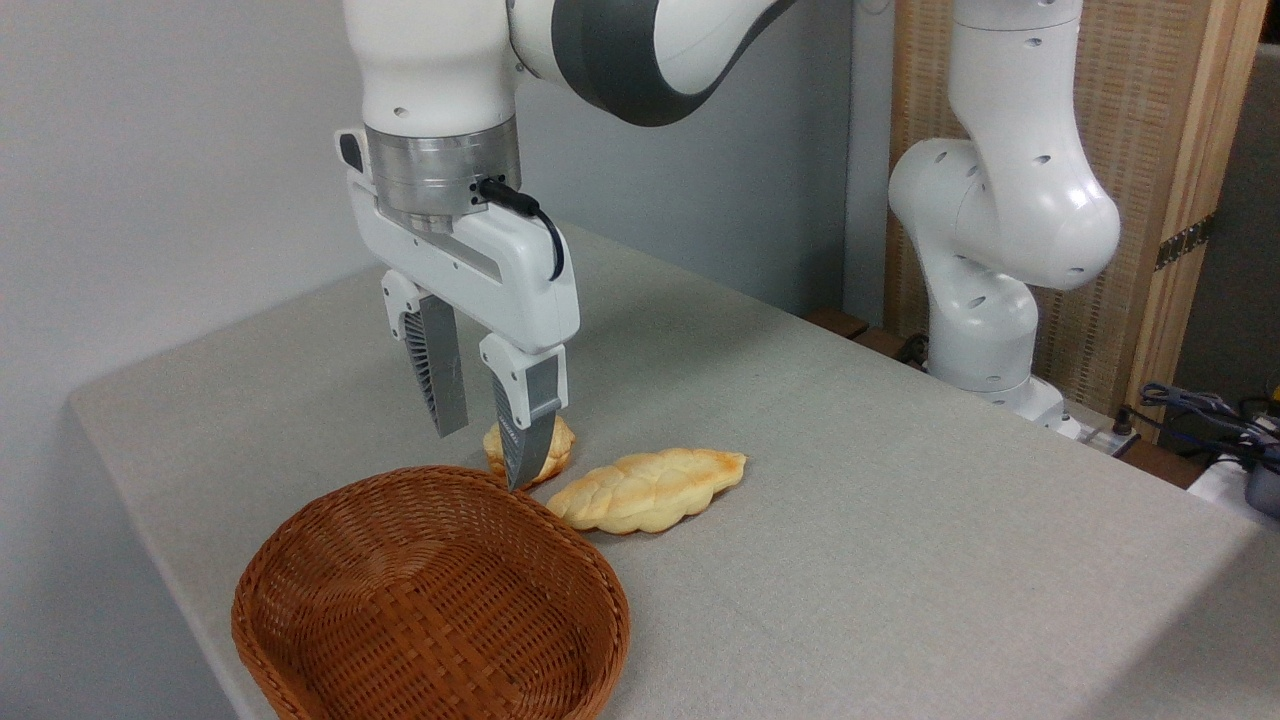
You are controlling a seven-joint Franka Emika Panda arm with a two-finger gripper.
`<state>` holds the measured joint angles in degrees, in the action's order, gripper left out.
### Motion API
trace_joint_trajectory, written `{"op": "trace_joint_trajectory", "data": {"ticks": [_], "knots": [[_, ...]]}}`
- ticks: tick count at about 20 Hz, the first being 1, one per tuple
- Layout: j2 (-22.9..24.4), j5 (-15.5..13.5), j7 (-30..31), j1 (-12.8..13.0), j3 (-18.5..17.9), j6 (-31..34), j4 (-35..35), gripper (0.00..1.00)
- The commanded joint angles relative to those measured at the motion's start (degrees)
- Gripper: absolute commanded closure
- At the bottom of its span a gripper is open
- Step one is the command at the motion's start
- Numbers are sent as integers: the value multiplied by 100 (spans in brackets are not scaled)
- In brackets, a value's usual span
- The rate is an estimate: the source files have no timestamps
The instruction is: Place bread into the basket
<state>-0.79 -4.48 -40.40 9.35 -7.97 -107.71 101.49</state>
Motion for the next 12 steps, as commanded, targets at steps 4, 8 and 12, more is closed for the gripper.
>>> {"op": "trace_joint_trajectory", "data": {"ticks": [4,8,12], "knots": [[114,-71,59,102,-99,-136,134,0],[114,-71,67,102,-99,-136,134,0],[123,-71,50,102,-99,-92,134,0]]}}
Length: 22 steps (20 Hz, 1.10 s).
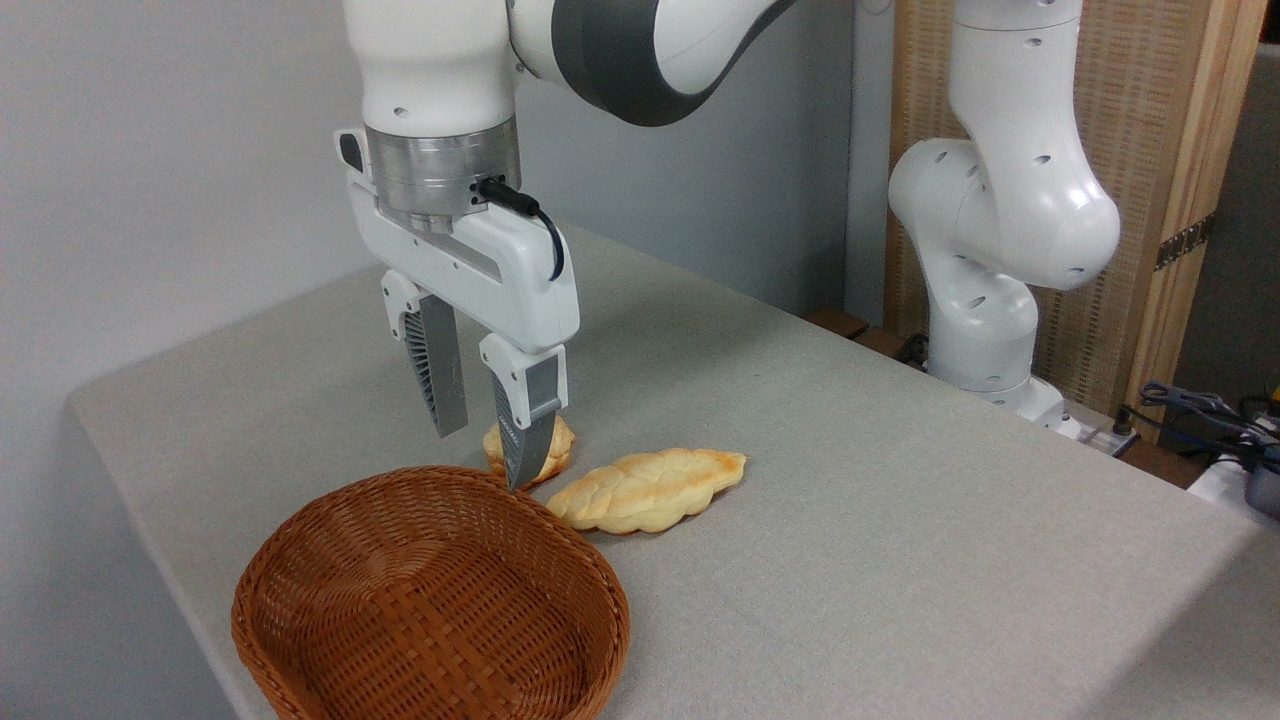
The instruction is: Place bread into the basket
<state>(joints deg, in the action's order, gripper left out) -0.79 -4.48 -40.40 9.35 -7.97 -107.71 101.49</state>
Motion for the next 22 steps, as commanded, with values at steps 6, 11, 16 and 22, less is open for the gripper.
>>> {"op": "trace_joint_trajectory", "data": {"ticks": [6,11,16,22], "knots": [[123,-71,41,155,-47,180,204,0],[166,-71,76,584,41,233,704,0],[149,-88,50,1007,41,172,995,0],[9,-88,50,1403,68,172,1031,0]]}}
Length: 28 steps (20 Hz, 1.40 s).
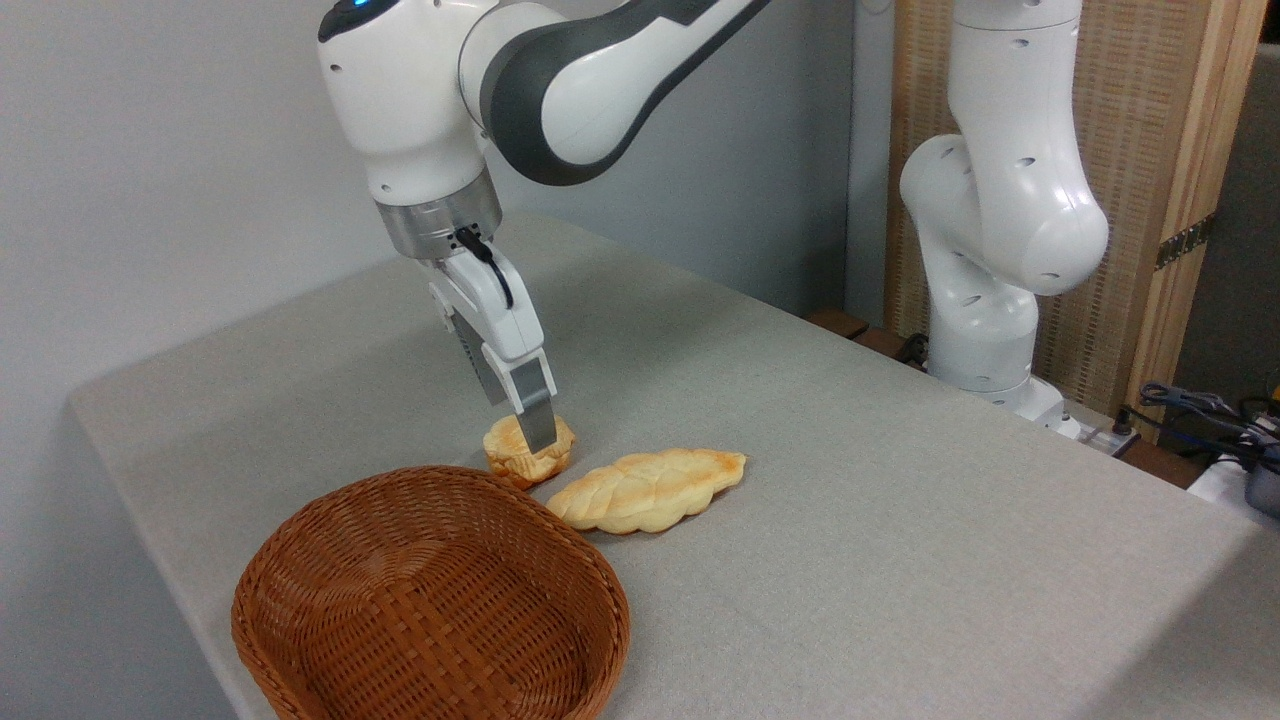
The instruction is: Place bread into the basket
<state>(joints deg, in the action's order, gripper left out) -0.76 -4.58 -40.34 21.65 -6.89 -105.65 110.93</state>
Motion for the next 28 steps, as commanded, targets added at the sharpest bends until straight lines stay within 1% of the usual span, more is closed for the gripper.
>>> {"op": "trace_joint_trajectory", "data": {"ticks": [1,3,5,10,11,12,13,14,15,23,25,28], "knots": [[-64,-78,44,252,-41,-35,78,0],[-214,-69,44,305,-41,-61,69,0],[-319,-69,44,419,-32,-70,69,0],[-556,-60,44,463,47,-254,60,0],[-601,-43,44,463,56,-289,60,3],[-601,-43,35,463,56,-325,69,19],[-601,-43,27,463,56,-334,69,39],[-601,-51,27,463,56,-334,60,54],[-601,-52,27,463,56,-334,60,57],[-505,-78,35,463,65,-316,43,56],[-365,-87,35,463,56,-264,-1,55],[30,-104,79,454,-14,-220,-36,51]]}}
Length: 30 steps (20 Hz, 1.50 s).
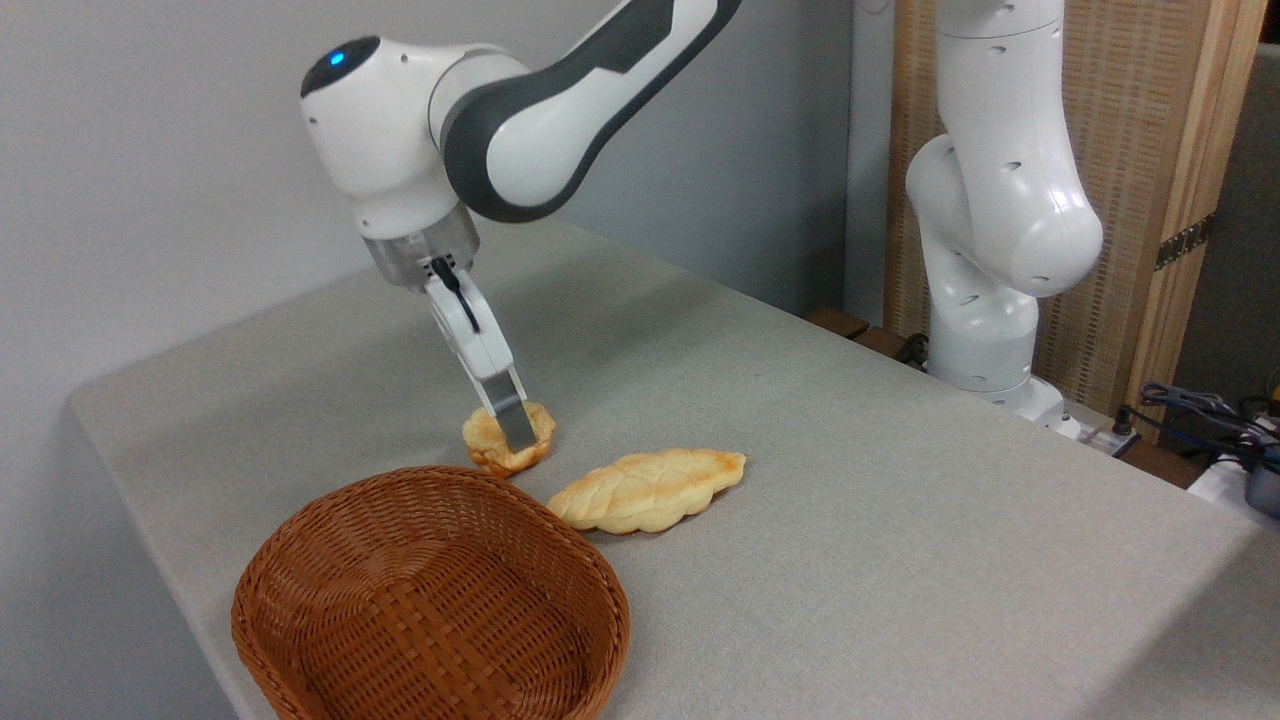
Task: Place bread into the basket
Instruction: 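Lift the held roll and carry it over the wicker basket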
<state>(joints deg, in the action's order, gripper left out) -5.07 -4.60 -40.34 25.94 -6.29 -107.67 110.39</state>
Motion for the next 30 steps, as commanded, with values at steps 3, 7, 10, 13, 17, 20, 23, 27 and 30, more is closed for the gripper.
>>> {"op": "trace_joint_trajectory", "data": {"ticks": [3,7,10,13,17,20,23,27,30], "knots": [[796,-94,97,-36,-205,106,-113,51],[868,-67,27,-36,-811,-43,-360,49],[745,-85,18,-45,-1172,-753,-360,45],[412,-111,61,-45,-1261,-1342,-360,29],[33,-137,141,-36,-1252,-1818,-360,0],[-292,-436,158,8,-1190,-2143,-360,0],[-293,-436,167,25,-1190,-2162,-360,0],[-258,-436,185,26,-1190,-2162,-360,0],[-223,-436,185,26,-1190,-2144,-360,0]]}}
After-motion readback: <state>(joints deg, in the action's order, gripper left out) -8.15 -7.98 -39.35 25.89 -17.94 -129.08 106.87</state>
